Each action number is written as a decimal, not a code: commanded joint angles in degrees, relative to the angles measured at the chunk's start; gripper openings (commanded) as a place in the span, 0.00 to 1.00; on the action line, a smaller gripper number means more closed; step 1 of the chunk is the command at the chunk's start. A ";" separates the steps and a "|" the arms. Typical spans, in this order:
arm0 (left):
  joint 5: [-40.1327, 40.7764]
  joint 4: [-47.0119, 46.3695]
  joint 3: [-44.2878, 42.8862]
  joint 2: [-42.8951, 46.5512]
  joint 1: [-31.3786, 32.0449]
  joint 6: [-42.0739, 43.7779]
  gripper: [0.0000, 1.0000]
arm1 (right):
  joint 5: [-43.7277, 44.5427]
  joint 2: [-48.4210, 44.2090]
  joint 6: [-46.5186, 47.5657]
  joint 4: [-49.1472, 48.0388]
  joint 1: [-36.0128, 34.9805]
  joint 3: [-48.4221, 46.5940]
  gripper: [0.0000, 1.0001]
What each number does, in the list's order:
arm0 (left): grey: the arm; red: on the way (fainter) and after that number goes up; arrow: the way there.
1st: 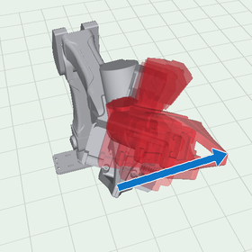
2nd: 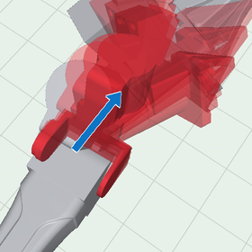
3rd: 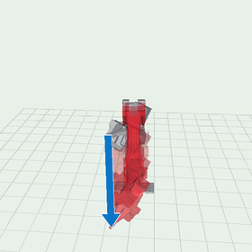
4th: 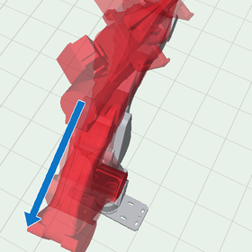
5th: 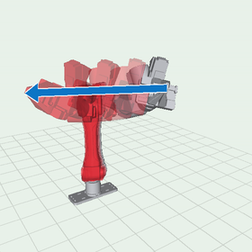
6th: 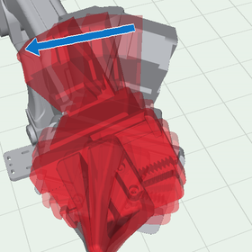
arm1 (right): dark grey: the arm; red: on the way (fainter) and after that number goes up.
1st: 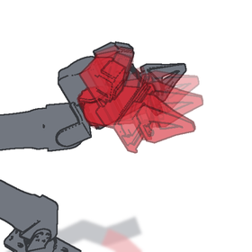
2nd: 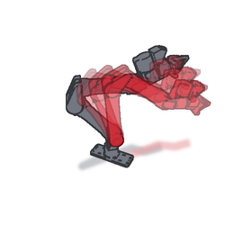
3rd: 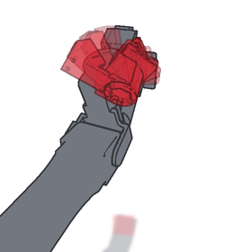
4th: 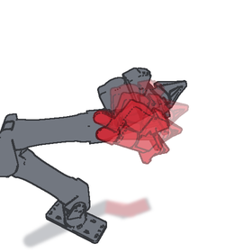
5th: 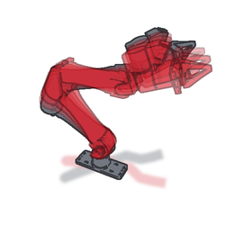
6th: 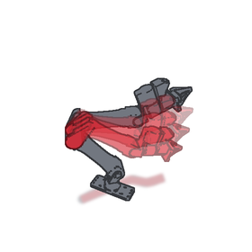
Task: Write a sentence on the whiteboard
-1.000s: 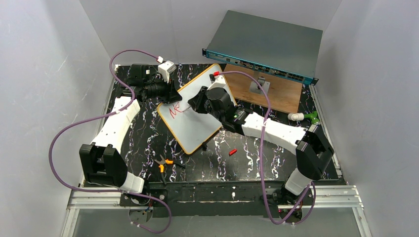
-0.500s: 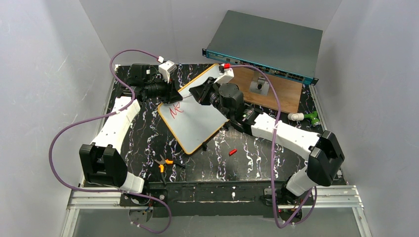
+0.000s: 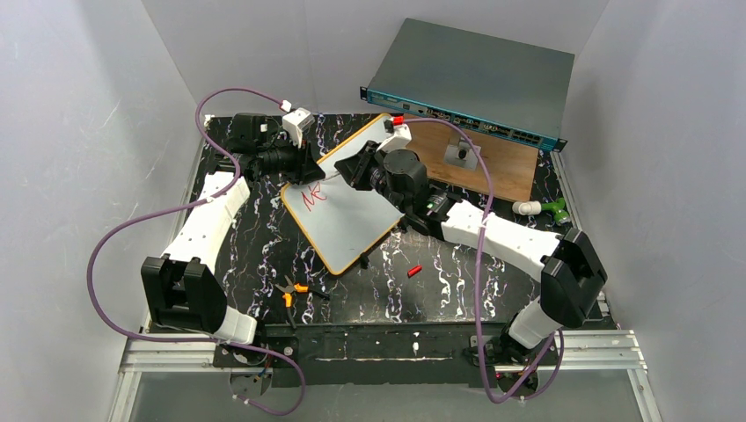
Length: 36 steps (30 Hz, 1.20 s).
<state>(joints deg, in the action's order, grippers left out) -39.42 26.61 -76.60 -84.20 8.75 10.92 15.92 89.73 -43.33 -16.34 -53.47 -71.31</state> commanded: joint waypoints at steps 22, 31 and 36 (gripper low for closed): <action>3.24 0.13 -1.44 1.58 0.12 4.99 0.00 | 1.04 4.18 -1.55 1.17 1.15 -0.72 0.01; 3.16 0.08 -1.34 1.76 0.17 5.01 0.00 | 1.96 2.61 -1.43 2.57 1.77 3.07 0.01; 3.13 0.11 -1.27 1.92 0.17 4.99 0.00 | 2.10 2.57 -1.24 2.93 1.97 3.04 0.01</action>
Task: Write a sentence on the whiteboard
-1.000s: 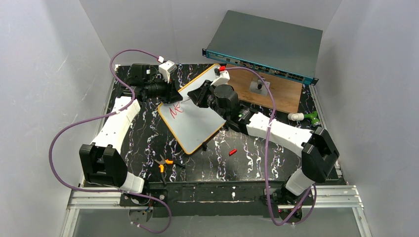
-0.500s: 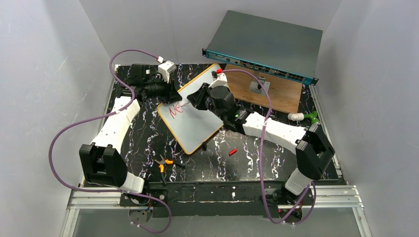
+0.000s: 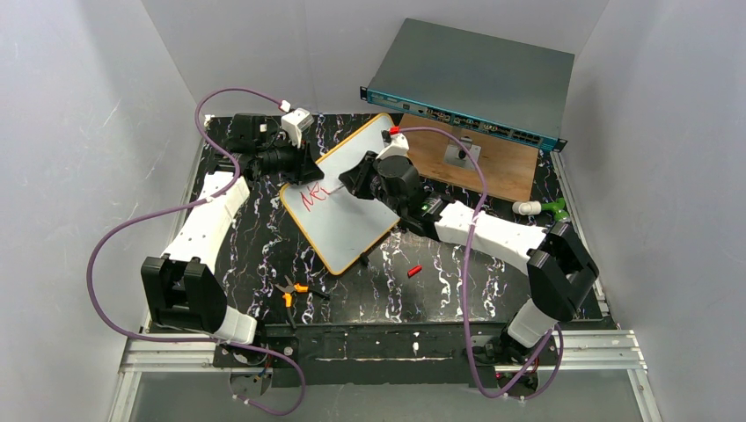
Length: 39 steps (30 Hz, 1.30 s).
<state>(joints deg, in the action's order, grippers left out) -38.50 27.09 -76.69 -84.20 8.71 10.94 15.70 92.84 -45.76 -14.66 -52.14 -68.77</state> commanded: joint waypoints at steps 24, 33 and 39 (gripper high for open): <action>2.13 -0.38 -1.19 1.93 0.17 4.88 0.00 | 5.03 0.57 -1.97 5.25 0.64 -5.21 0.01; 2.22 -0.42 -1.11 2.02 0.17 5.08 0.00 | 6.74 -0.76 -3.74 8.11 2.19 -1.28 0.01; 2.11 -0.42 -1.45 1.76 0.17 4.97 0.00 | 6.48 -0.65 -3.21 7.75 2.31 -2.22 0.01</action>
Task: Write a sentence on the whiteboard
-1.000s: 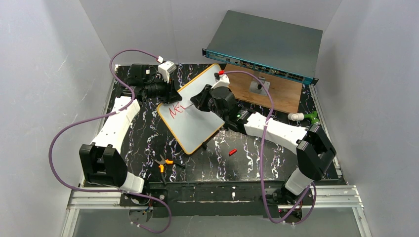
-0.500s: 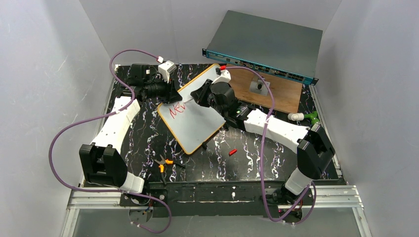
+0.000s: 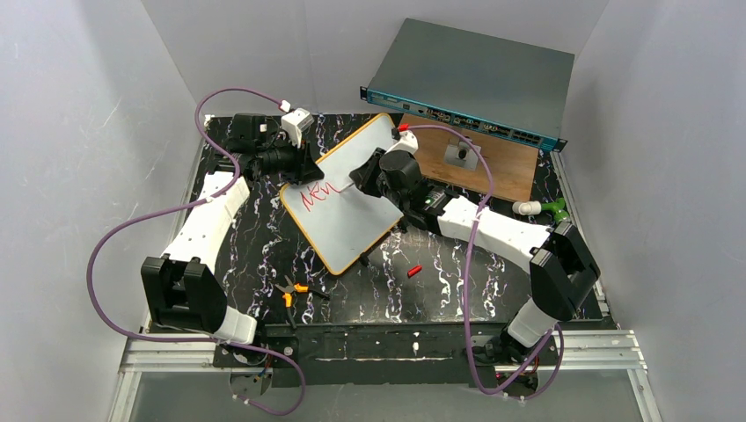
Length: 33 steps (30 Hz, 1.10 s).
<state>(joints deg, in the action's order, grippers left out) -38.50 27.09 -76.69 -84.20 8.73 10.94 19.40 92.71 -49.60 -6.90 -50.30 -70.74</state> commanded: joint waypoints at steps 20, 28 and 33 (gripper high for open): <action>1.87 -0.39 -1.52 1.57 0.23 4.91 0.00 | 0.07 2.04 5.33 -2.28 0.47 -8.91 0.01; 2.00 -0.41 -1.48 1.46 0.23 4.95 0.00 | -1.09 -1.13 6.16 -2.33 0.47 -6.93 0.01; 2.04 -0.31 -1.85 1.55 0.23 5.21 0.00 | -2.92 -7.11 8.56 -3.57 0.47 -3.20 0.01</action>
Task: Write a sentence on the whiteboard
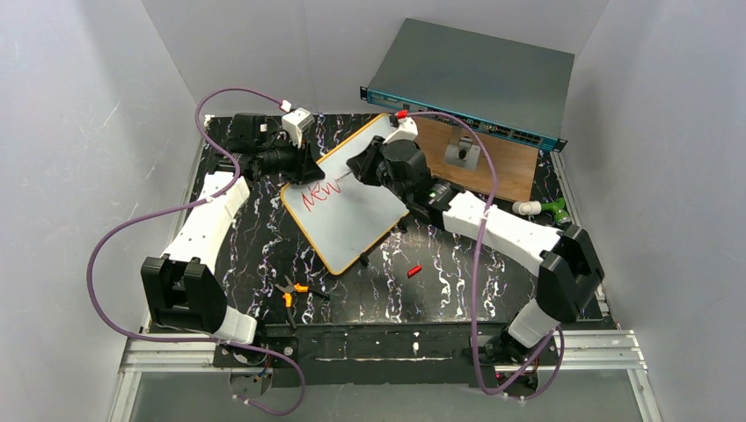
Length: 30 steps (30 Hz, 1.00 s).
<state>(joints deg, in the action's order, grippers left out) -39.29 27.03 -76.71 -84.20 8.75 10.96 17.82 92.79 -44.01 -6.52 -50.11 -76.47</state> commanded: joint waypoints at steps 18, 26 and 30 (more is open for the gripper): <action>-0.55 0.18 -0.31 2.73 0.21 6.63 0.00 | -2.71 -22.66 15.26 -3.16 6.73 17.78 0.01; -0.40 1.10 0.58 3.31 0.69 7.05 0.00 | -7.21 -21.96 18.73 -4.45 7.31 16.92 0.01; 1.44 1.87 0.78 4.13 1.21 7.34 0.00 | -9.13 -20.91 17.77 -5.87 8.65 16.56 0.01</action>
<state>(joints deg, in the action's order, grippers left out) -41.19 27.51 -76.73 -83.44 9.28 13.54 11.33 71.50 -27.33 -7.90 -42.81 -58.35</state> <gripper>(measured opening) 0.164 0.203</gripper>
